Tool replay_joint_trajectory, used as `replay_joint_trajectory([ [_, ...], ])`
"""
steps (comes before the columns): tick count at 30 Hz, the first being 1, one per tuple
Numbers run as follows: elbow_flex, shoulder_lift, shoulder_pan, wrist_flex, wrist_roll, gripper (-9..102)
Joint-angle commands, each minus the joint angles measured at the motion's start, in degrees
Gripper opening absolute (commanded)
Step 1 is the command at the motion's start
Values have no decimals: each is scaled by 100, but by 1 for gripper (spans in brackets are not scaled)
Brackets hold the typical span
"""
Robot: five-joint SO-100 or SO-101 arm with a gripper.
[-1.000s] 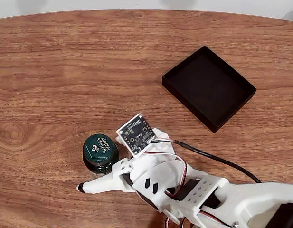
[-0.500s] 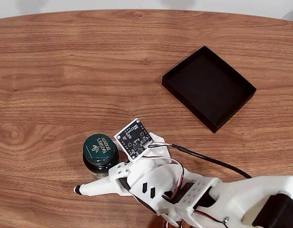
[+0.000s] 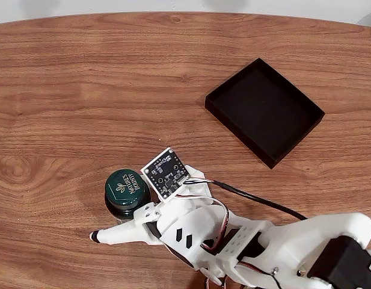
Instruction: Pick up the pill bottle and place it in the black box.
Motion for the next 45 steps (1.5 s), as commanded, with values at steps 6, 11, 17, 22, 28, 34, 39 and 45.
replay_joint_trajectory([
  [6,-334,-123,-9,-316,-167,46],
  [11,-229,-229,-26,-729,-466,45],
  [17,-44,-264,-53,-1143,-703,44],
  [22,9,-246,-18,-1187,-712,43],
  [28,88,-272,9,-1354,-844,42],
  [34,97,-360,132,-1406,-905,43],
  [39,97,-457,141,-1406,-896,42],
  [45,97,-466,114,-1415,-905,30],
])
